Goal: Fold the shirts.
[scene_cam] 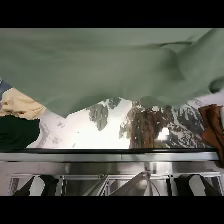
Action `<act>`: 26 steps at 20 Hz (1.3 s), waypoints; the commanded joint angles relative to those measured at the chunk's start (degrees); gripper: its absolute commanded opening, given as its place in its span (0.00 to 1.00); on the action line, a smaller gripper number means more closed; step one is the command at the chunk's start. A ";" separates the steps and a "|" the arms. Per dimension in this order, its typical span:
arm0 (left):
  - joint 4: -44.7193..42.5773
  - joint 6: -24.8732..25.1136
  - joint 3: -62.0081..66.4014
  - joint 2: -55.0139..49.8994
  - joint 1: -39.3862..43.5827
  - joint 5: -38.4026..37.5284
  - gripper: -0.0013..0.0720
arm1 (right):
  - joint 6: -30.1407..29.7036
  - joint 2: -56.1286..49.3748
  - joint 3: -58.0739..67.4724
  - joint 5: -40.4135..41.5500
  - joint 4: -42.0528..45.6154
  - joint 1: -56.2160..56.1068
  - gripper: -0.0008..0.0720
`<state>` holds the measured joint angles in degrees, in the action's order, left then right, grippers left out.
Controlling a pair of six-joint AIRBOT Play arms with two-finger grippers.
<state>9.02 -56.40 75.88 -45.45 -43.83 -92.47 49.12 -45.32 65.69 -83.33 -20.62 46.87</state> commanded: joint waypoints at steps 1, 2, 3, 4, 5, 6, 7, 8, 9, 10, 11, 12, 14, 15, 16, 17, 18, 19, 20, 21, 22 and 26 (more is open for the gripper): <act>18.64 -1.18 10.34 -3.43 -6.78 -5.51 0.04 | -3.87 12.00 1.64 17.97 -0.52 3.37 0.04; 15.39 -3.28 12.66 -6.45 -6.51 -7.04 0.04 | -2.16 12.48 2.62 19.93 5.95 3.21 0.04; 9.90 -3.96 13.77 -8.63 -5.05 -6.84 0.04 | -0.50 12.04 2.84 19.85 10.54 2.58 0.04; 3.85 -4.09 14.34 -10.88 -2.21 -5.99 0.04 | -0.28 10.73 2.84 19.41 14.08 0.92 0.04; -2.54 -4.04 14.16 -13.49 2.21 -4.31 0.04 | -0.31 8.22 2.82 19.54 17.94 -2.56 0.04; -8.44 -3.89 13.44 -16.55 7.56 -2.38 0.04 | -0.33 4.66 2.82 20.20 21.66 -7.30 0.04; -13.99 -3.34 12.79 -20.17 12.85 -1.11 0.04 | -0.94 0.94 2.82 20.85 25.29 -12.20 0.04; -18.88 -3.17 12.24 -23.76 17.20 -0.15 0.04 | -1.64 -3.34 2.82 21.75 29.73 -17.59 0.04; -24.17 -2.95 12.15 -27.87 21.11 1.55 0.04 | -1.60 -7.67 2.82 23.85 33.99 -22.49 0.04; -28.17 -2.54 12.15 -31.82 24.09 4.24 0.04 | -1.92 -12.96 2.82 27.34 37.46 -27.26 0.04; -31.26 -0.96 12.35 -36.44 26.53 6.75 0.04 | -2.95 -18.08 2.82 30.86 39.47 -30.67 0.04; -33.88 0.17 13.51 -41.27 28.17 7.76 0.04 | -4.00 -23.76 2.82 34.16 40.37 -33.18 0.04; -38.71 0.42 18.18 -52.15 30.16 7.58 0.04 | -4.44 -34.29 2.84 38.86 40.26 -35.80 0.04; -39.54 0.42 21.40 -57.92 30.62 6.67 0.04 | -5.07 -38.88 2.86 40.35 39.54 -36.15 0.04; -39.32 -0.20 25.14 -63.58 30.71 5.49 0.04 | -7.04 -43.43 2.95 41.13 37.48 -36.26 0.04; -39.45 -0.98 28.79 -68.43 30.71 4.52 0.04 | -9.44 -47.21 2.99 41.38 34.69 -36.24 0.04; -39.52 -1.68 32.22 -72.63 30.64 4.00 0.04 | -11.58 -50.47 3.04 42.03 32.09 -36.11 0.04; -39.50 -1.92 35.52 -76.28 30.49 4.02 0.04 | -14.12 -53.27 3.08 43.15 29.29 -35.87 0.04; -39.45 -2.80 38.69 -79.34 30.40 4.11 0.04 | -16.37 -55.54 3.21 43.95 26.16 -35.60 0.04; -39.47 -3.28 41.55 -81.70 30.40 4.15 0.04 | -17.16 -57.40 3.80 44.13 24.11 -35.28 0.04; -39.52 -3.54 43.67 -83.58 30.40 4.42 0.04 | -17.07 -59.08 4.83 43.85 23.21 -34.75 0.04; -39.52 -3.65 43.91 -85.77 30.23 5.66 0.04 | -17.05 -62.07 8.48 38.21 23.17 -32.02 0.04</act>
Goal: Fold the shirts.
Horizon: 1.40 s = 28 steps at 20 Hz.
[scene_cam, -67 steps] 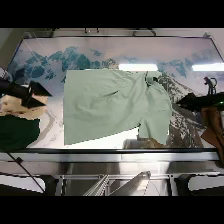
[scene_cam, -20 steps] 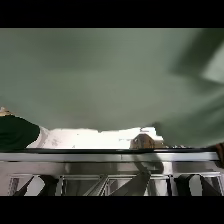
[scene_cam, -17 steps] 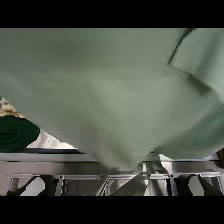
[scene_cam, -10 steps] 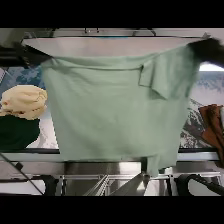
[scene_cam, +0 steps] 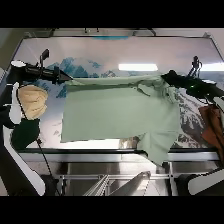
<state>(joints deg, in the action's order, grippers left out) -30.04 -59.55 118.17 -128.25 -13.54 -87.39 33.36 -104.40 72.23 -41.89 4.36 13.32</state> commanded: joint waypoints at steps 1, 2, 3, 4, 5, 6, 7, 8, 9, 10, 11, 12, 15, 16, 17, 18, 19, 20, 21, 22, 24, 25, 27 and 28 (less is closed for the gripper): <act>-0.50 -0.48 0.79 -2.97 -0.37 -0.63 0.04 | -1.27 -2.86 2.08 -5.11 -1.38 2.62 0.04; -0.55 -0.50 0.20 -2.97 -0.96 -2.40 0.04 | -1.25 -2.86 2.16 -7.93 -0.70 4.11 0.04; -0.50 -0.63 -0.22 -2.97 -1.62 -3.89 0.04 | -0.94 -2.86 2.16 -11.02 0.48 5.70 0.04; -1.31 -1.64 -0.17 -2.97 -2.21 -5.38 0.04 | 0.24 -2.86 2.16 -14.12 2.36 7.39 0.04; -2.75 -2.56 -0.17 -2.93 -2.60 -6.34 0.04 | 0.98 -2.91 2.16 -17.00 4.22 8.66 0.04; -4.61 -3.06 -0.17 -2.95 -2.75 -7.39 0.04 | 1.18 -2.93 2.14 -18.95 6.43 9.42 0.04; -6.84 -3.76 -0.17 -2.95 -2.58 -8.13 0.04 | 2.16 -2.93 2.14 -20.35 9.20 9.62 0.04; -9.14 -3.96 -0.17 -2.95 -1.97 -8.70 0.04 | 3.65 -2.93 2.14 -20.79 12.15 9.55 0.04; -10.67 -4.00 -0.17 -2.95 -1.29 -8.55 0.04 | 4.83 -2.95 2.14 -20.70 14.78 9.22 0.04; -11.41 -4.00 -0.20 -2.95 -0.46 -8.28 0.04 | 5.01 -2.99 2.14 -20.55 16.02 8.83 0.04; -11.41 -3.98 -0.20 -2.95 0.15 -7.96 0.03 | 4.98 -2.99 2.14 -20.44 16.50 8.52 0.04; -11.47 -3.96 -0.20 -2.95 1.11 -7.63 0.04 | 5.01 -2.99 2.14 -20.31 16.50 8.35 0.04; -12.48 -3.98 -0.20 -2.95 3.02 -6.95 0.04 | 5.01 -2.99 2.14 -19.63 16.48 7.98 0.04; -12.46 -4.00 -0.20 -2.95 3.39 -7.08 0.04 | 5.01 -2.99 2.14 -19.63 16.48 7.98 0.05; -12.48 -4.31 -0.17 -2.95 3.56 -7.37 0.21 | 5.05 -2.99 2.14 -19.63 16.48 8.02 0.20; -12.48 -6.45 -0.17 -2.93 3.45 -7.65 0.45 | 6.10 -2.91 2.14 -19.82 16.61 8.22 0.38; -12.48 -8.87 -0.17 -2.89 2.84 -8.52 0.46 | 9.18 -2.47 2.16 -20.68 17.86 8.83 0.38; -12.50 -10.64 -0.17 -2.73 1.92 -10.12 0.46 | 12.81 -1.62 2.21 -21.94 20.48 9.88 0.38; -12.55 -12.63 -0.17 -2.45 0.63 -12.31 0.46 | 16.04 -0.52 2.25 -23.63 24.15 11.23 0.37; -12.55 -15.06 -0.17 -2.08 -0.96 -14.84 0.46 | 20.63 0.83 2.23 -26.18 29.62 13.07 0.34; -12.57 -19.61 -0.39 -1.03 -4.22 -18.53 0.45 | 26.51 3.28 2.12 -32.50 40.11 16.17 0.32; -12.57 -21.16 -2.84 0.70 -5.75 -19.08 0.45 | 28.41 4.44 1.60 -35.80 44.02 17.22 0.32; -15.61 -20.55 -11.54 6.29 -7.58 -17.94 0.39 | 29.77 8.20 -2.84 -40.24 47.36 19.43 0.32; -20.13 -19.32 -17.77 10.14 -7.82 -16.76 0.39 | 30.16 11.19 -7.17 -40.81 47.52 20.37 0.32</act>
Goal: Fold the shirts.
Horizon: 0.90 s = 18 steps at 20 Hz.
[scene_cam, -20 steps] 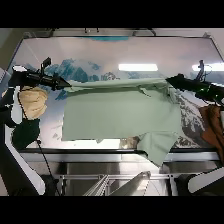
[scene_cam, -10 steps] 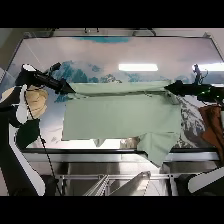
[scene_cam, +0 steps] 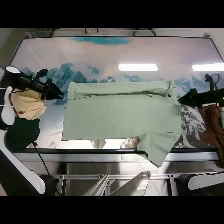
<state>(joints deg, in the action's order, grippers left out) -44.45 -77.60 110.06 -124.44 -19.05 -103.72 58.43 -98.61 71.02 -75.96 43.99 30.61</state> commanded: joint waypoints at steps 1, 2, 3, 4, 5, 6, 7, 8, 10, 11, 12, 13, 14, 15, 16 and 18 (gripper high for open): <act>-10.16 -0.13 -16.06 10.03 -2.29 1.29 0.39 | 5.49 8.72 -10.84 -6.54 7.89 3.82 0.32; -13.77 0.72 -23.19 13.73 -2.12 4.02 0.39 | 6.25 12.68 -16.61 -5.73 7.93 4.46 0.32; -15.67 1.64 -29.73 16.68 -1.97 6.95 0.39 | 7.80 16.46 -22.03 -4.17 8.55 4.94 0.32; -16.15 2.29 -34.91 18.64 -1.68 9.09 0.39 | 9.88 20.33 -27.30 -2.03 10.93 5.35 0.32; -16.00 2.78 -39.54 20.15 -1.68 11.23 0.39 | 12.87 23.45 -31.43 -0.24 13.31 5.51 0.33; -16.02 3.10 -42.71 20.94 -1.42 13.03 0.39 | 16.06 26.34 -34.95 1.18 15.15 5.73 0.39; -16.02 3.10 -45.09 21.05 -0.92 14.14 0.39 | 18.47 29.03 -38.18 2.54 16.06 5.88 0.52; -16.02 3.08 -47.06 20.98 -0.31 14.69 0.39 | 20.17 31.32 -40.76 3.45 16.11 5.88 0.58; -14.93 3.82 -49.18 21.00 1.36 14.71 0.27 | 22.01 34.42 -43.67 3.54 16.00 5.84 0.58; -15.06 3.56 -48.89 21.00 2.56 14.86 0.27 | 21.99 35.60 -44.59 3.54 16.00 5.81 0.58; -15.28 2.54 -48.46 21.00 3.80 15.28 0.27 | 21.97 36.46 -45.18 3.54 16.00 5.81 0.58; -15.93 1.44 -47.78 20.98 5.27 15.78 0.27 | 21.88 37.20 -45.68 3.39 16.02 5.81 0.58; -15.98 1.42 -47.36 20.98 6.93 16.35 0.27 | 21.73 37.90 -46.16 2.64 16.02 5.81 0.58; -15.93 1.46 -47.36 21.00 8.74 16.57 0.27 | 21.70 38.40 -46.49 1.73 16.02 5.81 0.58; -15.98 1.57 -47.36 20.98 10.29 16.50 0.27 | 21.29 38.77 -46.64 0.79 16.02 5.84 0.58; -16.00 2.58 -47.36 20.98 12.13 17.14 0.20 | 21.09 39.23 -46.71 0.13 15.91 5.81 0.58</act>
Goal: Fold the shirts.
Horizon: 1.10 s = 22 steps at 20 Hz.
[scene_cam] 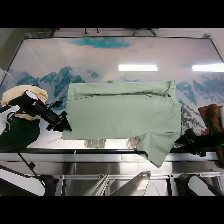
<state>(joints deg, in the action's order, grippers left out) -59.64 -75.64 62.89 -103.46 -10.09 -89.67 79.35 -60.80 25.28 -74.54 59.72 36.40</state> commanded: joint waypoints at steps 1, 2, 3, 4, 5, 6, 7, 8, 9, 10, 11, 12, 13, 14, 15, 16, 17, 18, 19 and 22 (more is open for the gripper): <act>-0.79 0.61 -0.22 0.00 3.56 3.85 0.10 | 0.17 1.42 -1.14 -0.98 -0.72 -0.07 0.58; -0.74 0.63 -0.20 0.00 3.82 4.50 0.05 | 0.13 1.42 -1.70 -0.15 -2.16 -0.15 0.58; -0.70 0.63 -0.20 0.02 3.87 4.66 0.05 | 0.11 1.42 -2.86 1.25 -4.26 -0.31 0.58; -0.68 0.63 -0.20 0.02 3.87 4.61 0.05 | 0.00 1.38 -4.50 3.06 -5.64 -0.98 0.58; -0.70 0.63 -0.20 0.00 3.87 4.59 0.05 | 0.11 1.36 -6.51 4.96 -6.05 -2.01 0.58; -0.70 0.63 -0.20 0.02 3.87 4.57 0.05 | 0.70 1.36 -8.48 6.43 -6.21 -3.15 0.58; -0.70 0.68 -0.20 0.00 3.87 4.57 0.05 | 0.87 1.36 -10.40 7.87 -7.02 -3.91 0.58; -0.70 0.92 -0.20 0.00 3.85 4.57 0.05 | 0.85 1.36 -12.09 9.33 -8.81 -4.26 0.58; -0.70 1.51 -0.20 0.02 3.85 4.61 0.05 | -0.07 1.36 -13.27 10.75 -12.02 -4.26 0.57; -0.70 2.14 -0.20 0.02 3.80 4.63 0.05 | -2.14 1.36 -13.38 11.61 -15.02 -4.26 0.52; -0.70 2.45 -0.20 0.02 3.74 4.63 0.05 | -5.16 1.36 -13.27 12.04 -18.75 -4.22 0.32; -0.74 2.75 -0.20 0.02 3.74 4.59 0.05 | -8.81 1.38 -12.96 12.00 -22.97 -4.22 0.07; -0.74 2.78 -0.15 0.02 3.67 4.07 0.05 | -10.95 1.38 -12.00 10.32 -25.57 -4.22 0.04; -0.72 3.39 0.13 0.02 3.17 2.43 0.05 | -11.08 1.51 -10.43 7.85 -25.22 -4.20 0.04; -0.74 3.65 1.03 0.02 2.32 -0.04 0.05 | -10.73 1.88 -8.26 4.11 -24.11 -3.76 0.04; -0.68 3.63 2.56 0.02 1.01 -3.43 0.05 | -10.08 2.54 -5.99 0.44 -23.80 -2.99 0.04; -0.66 3.52 4.09 0.07 -0.46 -6.36 0.05 | -8.98 3.67 -3.48 -2.29 -24.13 -2.10 0.04; -0.46 3.06 5.44 0.31 -2.14 -8.48 0.05 | -7.56 5.14 -0.66 -3.43 -24.30 -1.36 0.04; -0.07 3.08 6.27 0.83 -3.58 -9.38 0.05 | -6.86 6.27 1.97 -3.56 -25.27 -1.27 0.04; 1.84 3.28 8.79 1.86 -6.36 -10.47 0.05 | -8.44 4.50 7.96 -1.05 -32.48 -3.37 0.04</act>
<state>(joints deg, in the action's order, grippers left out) -60.58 -72.47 69.10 -102.39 -13.72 -95.72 71.53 -55.86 27.68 -75.22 33.26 34.06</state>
